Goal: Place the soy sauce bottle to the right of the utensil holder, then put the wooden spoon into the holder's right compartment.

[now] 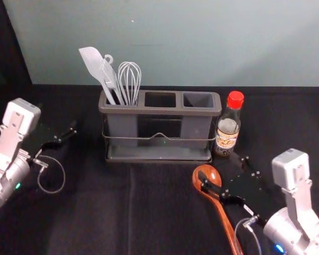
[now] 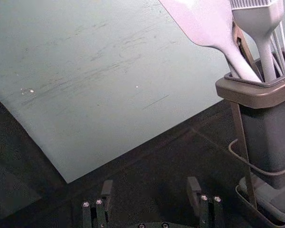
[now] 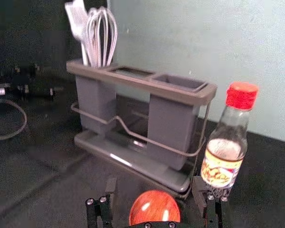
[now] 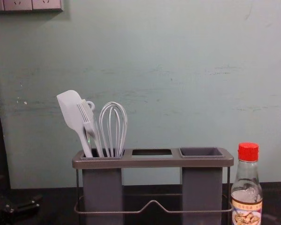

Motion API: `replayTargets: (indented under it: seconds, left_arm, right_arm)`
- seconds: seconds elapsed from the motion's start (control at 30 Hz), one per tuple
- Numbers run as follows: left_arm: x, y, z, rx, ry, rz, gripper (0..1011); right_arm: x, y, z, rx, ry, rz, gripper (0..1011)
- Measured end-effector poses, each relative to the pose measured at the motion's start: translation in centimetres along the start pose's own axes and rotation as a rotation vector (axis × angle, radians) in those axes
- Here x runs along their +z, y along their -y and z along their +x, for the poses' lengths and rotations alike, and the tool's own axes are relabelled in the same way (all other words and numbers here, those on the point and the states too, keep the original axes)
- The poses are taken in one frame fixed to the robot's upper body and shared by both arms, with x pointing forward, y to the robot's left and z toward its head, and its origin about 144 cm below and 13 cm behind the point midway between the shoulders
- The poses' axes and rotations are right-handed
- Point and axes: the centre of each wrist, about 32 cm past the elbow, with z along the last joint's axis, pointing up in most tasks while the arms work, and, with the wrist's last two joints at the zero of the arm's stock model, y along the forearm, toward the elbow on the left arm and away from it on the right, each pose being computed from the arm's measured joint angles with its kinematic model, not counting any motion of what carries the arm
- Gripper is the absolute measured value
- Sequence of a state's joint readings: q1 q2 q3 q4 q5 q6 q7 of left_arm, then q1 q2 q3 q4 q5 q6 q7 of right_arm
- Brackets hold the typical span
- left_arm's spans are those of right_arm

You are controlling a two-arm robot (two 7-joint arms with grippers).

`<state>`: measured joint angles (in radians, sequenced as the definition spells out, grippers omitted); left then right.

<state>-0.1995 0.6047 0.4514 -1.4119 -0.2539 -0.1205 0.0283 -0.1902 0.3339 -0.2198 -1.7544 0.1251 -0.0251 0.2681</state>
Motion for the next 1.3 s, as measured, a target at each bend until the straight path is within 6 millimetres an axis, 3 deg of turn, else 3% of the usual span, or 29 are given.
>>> replayTargets:
  seconds: [0.37,0.53,0.73,1.3]
  left_arm:
    - [0.0,0.0,0.0,0.0,0.0,0.0,1000]
    - [0.0,0.0,0.0,0.0,0.0,0.0,1000]
    - [0.0,0.0,0.0,0.0,0.0,0.0,1001]
    - [0.0,0.0,0.0,0.0,0.0,0.0,1000]
  right_arm:
    - [3.8,-1.3,0.1,0.021,0.047,-0.269,1000]
    - [6.7,-3.2,0.3,0.033,0.078,-0.447,1002]
    - [8.4,-5.2,0.9,0.046,0.073,-0.553,1000]
    - [8.6,-8.3,2.0,0.075,-0.001,-0.599,1000]
